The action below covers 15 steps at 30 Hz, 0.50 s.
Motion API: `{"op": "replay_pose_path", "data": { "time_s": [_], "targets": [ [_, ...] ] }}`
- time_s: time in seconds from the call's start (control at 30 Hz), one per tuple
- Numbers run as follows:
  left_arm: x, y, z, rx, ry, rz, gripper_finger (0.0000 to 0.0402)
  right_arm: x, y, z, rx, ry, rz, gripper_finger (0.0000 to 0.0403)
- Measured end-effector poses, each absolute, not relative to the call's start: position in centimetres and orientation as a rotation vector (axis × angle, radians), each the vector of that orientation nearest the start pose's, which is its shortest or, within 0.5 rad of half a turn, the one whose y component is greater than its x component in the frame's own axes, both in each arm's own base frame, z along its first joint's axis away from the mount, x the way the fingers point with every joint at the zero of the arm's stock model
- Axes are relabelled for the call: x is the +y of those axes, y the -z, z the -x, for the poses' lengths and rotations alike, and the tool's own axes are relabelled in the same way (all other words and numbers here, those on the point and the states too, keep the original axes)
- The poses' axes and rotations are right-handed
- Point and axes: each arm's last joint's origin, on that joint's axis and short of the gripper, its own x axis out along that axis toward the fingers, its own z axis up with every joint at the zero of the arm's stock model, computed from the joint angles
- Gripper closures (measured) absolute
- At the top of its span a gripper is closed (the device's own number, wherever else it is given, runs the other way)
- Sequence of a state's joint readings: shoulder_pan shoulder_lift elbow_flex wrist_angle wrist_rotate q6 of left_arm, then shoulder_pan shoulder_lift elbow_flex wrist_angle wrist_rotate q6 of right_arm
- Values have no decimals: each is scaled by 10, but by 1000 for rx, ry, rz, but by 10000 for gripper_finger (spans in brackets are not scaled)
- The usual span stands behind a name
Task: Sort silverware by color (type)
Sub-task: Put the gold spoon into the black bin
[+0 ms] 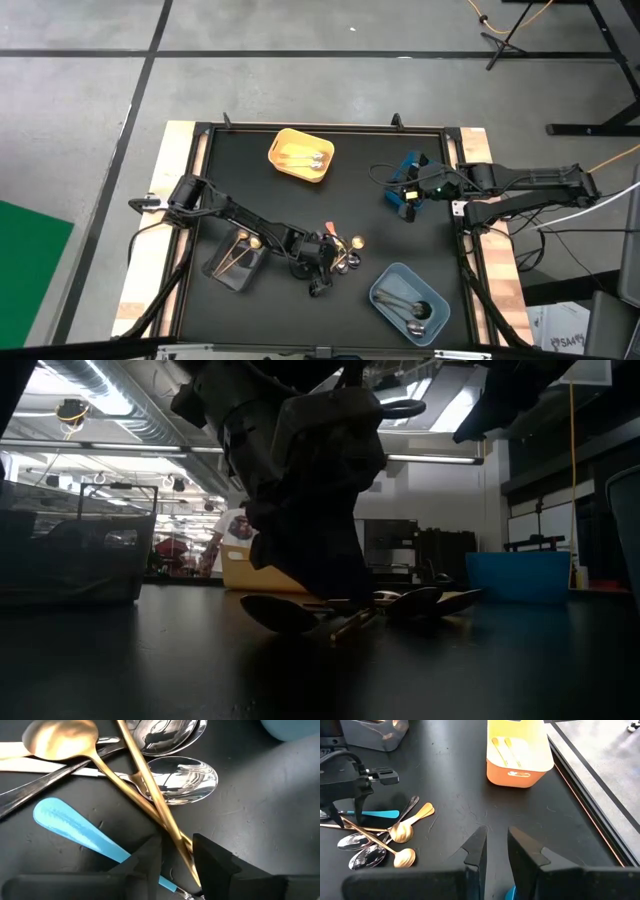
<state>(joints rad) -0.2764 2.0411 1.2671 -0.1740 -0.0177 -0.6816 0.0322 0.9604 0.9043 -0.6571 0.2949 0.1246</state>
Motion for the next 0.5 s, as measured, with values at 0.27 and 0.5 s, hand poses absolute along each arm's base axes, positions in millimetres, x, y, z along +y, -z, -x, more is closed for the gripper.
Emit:
{"op": "replay_pose_path", "data": {
  "time_s": [0.27,0.5],
  "targets": [
    [-112,-132,-398,975,-90,488,333,-2,-304,-189,688,295,-2,336],
    [-112,-132,-398,974,-93,488,363,-2,-304,-189,688,295,-2,336]
  ]
}}
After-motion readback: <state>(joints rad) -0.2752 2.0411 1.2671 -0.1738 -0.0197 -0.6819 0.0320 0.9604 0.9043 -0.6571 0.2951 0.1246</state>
